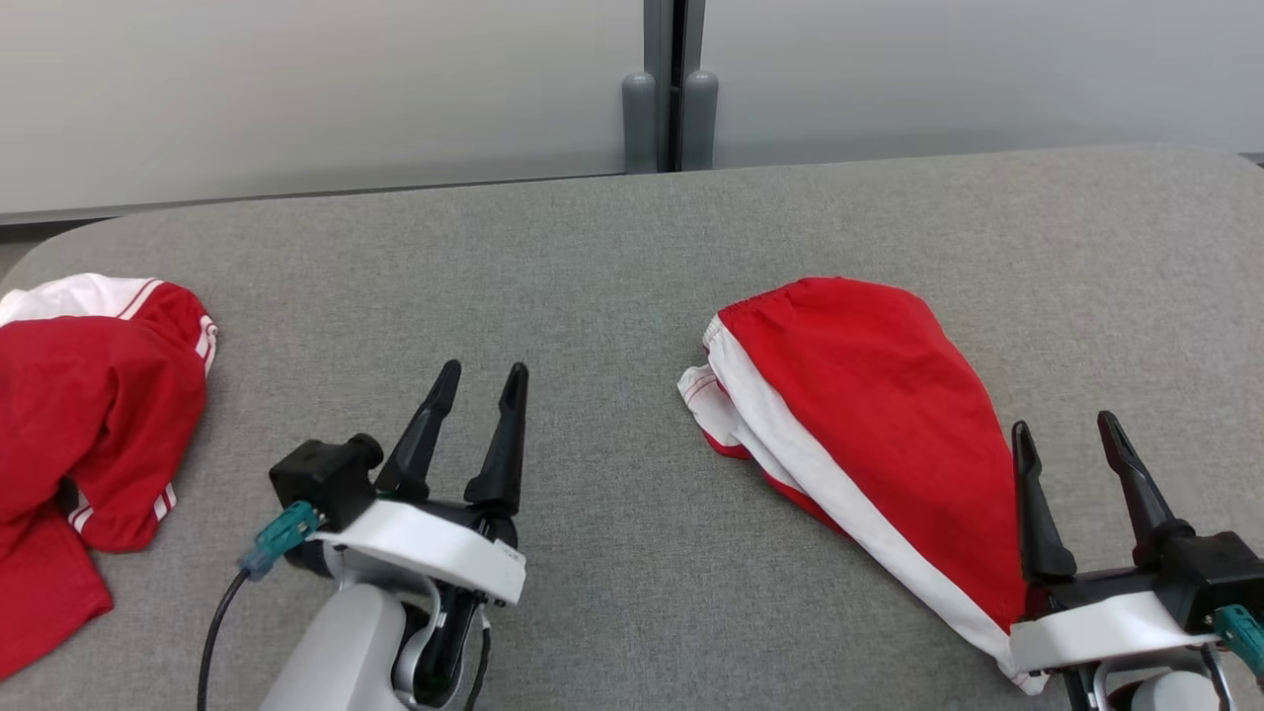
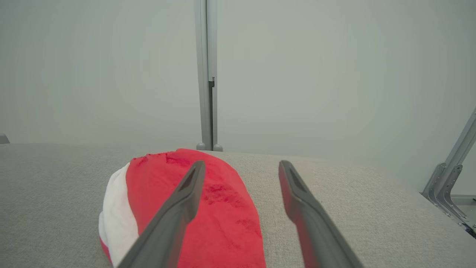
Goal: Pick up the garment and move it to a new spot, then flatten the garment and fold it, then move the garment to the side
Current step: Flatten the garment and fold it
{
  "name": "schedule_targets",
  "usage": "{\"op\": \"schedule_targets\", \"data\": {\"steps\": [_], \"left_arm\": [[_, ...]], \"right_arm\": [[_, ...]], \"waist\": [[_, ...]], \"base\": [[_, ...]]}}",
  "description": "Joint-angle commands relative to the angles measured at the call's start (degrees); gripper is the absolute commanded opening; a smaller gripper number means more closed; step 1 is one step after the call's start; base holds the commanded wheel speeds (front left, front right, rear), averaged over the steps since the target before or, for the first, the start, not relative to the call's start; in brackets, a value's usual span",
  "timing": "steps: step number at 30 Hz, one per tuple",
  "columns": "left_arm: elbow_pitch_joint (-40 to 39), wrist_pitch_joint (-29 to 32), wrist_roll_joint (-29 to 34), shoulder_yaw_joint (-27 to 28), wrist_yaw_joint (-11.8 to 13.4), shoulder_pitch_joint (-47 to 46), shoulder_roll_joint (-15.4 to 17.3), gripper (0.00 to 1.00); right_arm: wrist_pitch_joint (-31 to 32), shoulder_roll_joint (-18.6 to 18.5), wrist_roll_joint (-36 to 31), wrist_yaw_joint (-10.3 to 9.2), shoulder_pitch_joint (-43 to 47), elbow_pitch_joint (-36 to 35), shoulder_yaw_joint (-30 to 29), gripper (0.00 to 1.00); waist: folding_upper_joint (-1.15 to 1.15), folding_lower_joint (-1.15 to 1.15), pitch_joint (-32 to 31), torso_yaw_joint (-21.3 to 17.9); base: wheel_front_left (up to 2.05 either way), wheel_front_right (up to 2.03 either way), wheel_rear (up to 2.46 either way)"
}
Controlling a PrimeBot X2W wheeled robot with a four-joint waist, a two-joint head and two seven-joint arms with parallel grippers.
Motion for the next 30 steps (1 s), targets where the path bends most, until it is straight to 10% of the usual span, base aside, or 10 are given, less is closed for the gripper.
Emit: {"op": "schedule_targets", "data": {"steps": [1, 13, 30], "left_arm": [[0.7, 0.0, 0.2, -0.8, -0.3, -2.0, 0.2, 1.0], [9.8, 12.6, -9.3, -21.0, -0.8, -22.2, 5.4, 1.0], [21.7, 18.3, -16.5, -32.9, -0.7, -35.6, 7.7, 1.0]], "right_arm": [[-0.5, 0.3, -0.7, -0.1, -0.8, 0.0, 0.2, 1.0], [-0.9, 2.5, -2.4, -0.1, -4.7, -1.8, -2.0, 1.0], [-0.9, 2.7, -0.6, -0.1, -5.8, -2.1, -0.6, 1.0]], "waist": [[0.0, 0.0, 1.2, -0.6], [0.0, 0.0, 8.4, -7.3], [0.0, 0.0, 12.9, -12.6]], "base": [[0.0, 0.0, 0.0], [0.0, 0.0, 0.0], [0.0, 0.0, 0.0]]}}
